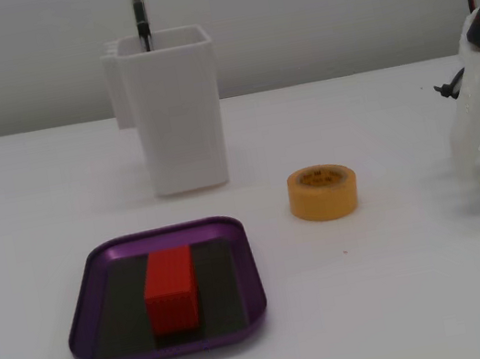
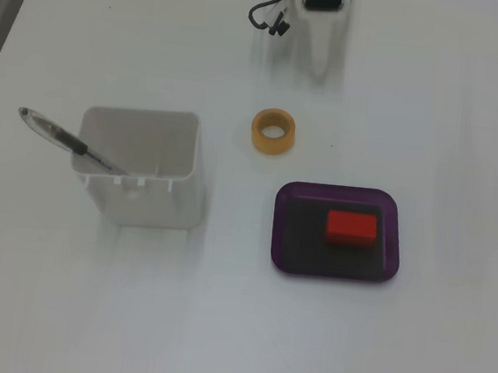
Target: Remove the cube from the box.
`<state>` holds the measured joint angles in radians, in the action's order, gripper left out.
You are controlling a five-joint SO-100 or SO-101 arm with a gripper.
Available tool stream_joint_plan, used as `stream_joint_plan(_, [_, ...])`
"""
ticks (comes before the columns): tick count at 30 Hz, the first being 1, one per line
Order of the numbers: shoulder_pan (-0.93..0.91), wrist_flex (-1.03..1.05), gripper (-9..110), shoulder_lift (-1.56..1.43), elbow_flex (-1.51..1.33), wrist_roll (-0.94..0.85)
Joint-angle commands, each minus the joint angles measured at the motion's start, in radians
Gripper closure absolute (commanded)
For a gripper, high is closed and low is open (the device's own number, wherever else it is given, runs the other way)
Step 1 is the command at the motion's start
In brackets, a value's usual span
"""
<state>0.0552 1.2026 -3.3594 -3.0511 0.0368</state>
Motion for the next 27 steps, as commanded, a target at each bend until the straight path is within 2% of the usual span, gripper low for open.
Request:
stream_joint_plan(1, [-0.006, -0.009, 99, -0.101, 0.006, -0.005])
stream_joint_plan(18, [-0.012, -0.077, 99, -0.071, 0.419, -0.008])
stream_joint_plan(23, [0.0, -0.084, 97, 0.152, 0.425, -0.121])
stream_joint_plan(27, [0.002, -0.126, 92, 0.46, 0.541, -0.123])
